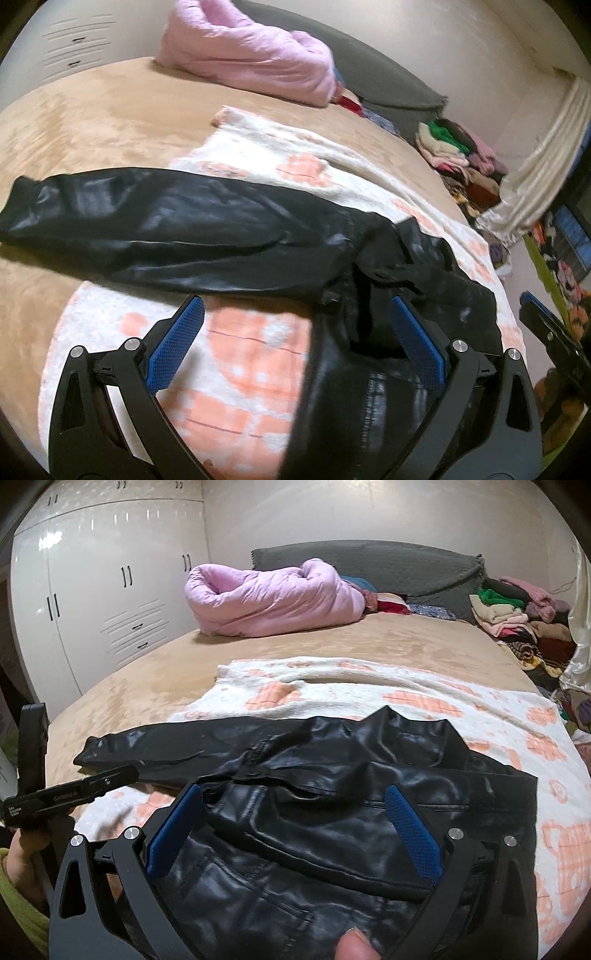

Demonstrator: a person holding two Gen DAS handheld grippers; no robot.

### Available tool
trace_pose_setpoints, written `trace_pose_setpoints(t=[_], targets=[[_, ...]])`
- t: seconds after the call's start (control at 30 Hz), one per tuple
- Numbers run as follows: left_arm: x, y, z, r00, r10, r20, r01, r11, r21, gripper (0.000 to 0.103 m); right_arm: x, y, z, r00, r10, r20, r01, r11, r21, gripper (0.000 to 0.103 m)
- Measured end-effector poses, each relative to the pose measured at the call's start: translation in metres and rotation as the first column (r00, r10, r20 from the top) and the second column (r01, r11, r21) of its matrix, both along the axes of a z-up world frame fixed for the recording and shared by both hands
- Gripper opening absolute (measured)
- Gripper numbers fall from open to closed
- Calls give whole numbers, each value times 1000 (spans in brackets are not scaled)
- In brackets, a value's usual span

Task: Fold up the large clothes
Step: 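Move the left tool to the other sleeve's cuff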

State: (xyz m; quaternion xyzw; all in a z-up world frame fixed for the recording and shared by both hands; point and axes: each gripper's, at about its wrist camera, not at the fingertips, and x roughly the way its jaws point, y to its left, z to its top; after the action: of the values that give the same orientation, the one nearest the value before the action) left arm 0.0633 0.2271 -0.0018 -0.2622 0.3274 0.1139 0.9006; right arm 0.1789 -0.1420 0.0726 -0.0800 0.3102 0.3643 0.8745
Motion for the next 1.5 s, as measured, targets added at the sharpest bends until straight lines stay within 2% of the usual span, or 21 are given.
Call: trace_pose_setpoints(t=[0.23, 0.37, 0.47, 0.57, 0.87, 1.03, 1.5], targets=[[-10, 22, -4, 997, 76, -19, -75, 995, 59, 94, -15, 27, -2, 999, 27, 40, -26, 999, -38, 99], [-16, 34, -5, 993, 114, -18, -112, 991, 71, 94, -19, 40, -5, 998, 45, 31, -43, 998, -50, 99], [-20, 41, -4, 986, 161, -38, -154, 978, 143, 94, -23, 50, -7, 997, 60, 49, -57, 996, -70, 99], [-23, 50, -4, 980, 191, -47, -181, 968, 172, 94, -25, 59, -9, 996, 76, 51, -71, 994, -81, 99], [-30, 75, -13, 971, 233, -47, -226, 966, 122, 94, -35, 97, -15, 990, 134, 53, -127, 986, -111, 99], [-37, 91, -17, 955, 290, -58, -281, 951, 128, 94, -38, 112, -18, 987, 155, 38, -150, 983, -102, 99], [-45, 134, -35, 909, 401, -118, -392, 916, 87, 94, -38, 133, -35, 980, 197, 9, -194, 973, -121, 99]])
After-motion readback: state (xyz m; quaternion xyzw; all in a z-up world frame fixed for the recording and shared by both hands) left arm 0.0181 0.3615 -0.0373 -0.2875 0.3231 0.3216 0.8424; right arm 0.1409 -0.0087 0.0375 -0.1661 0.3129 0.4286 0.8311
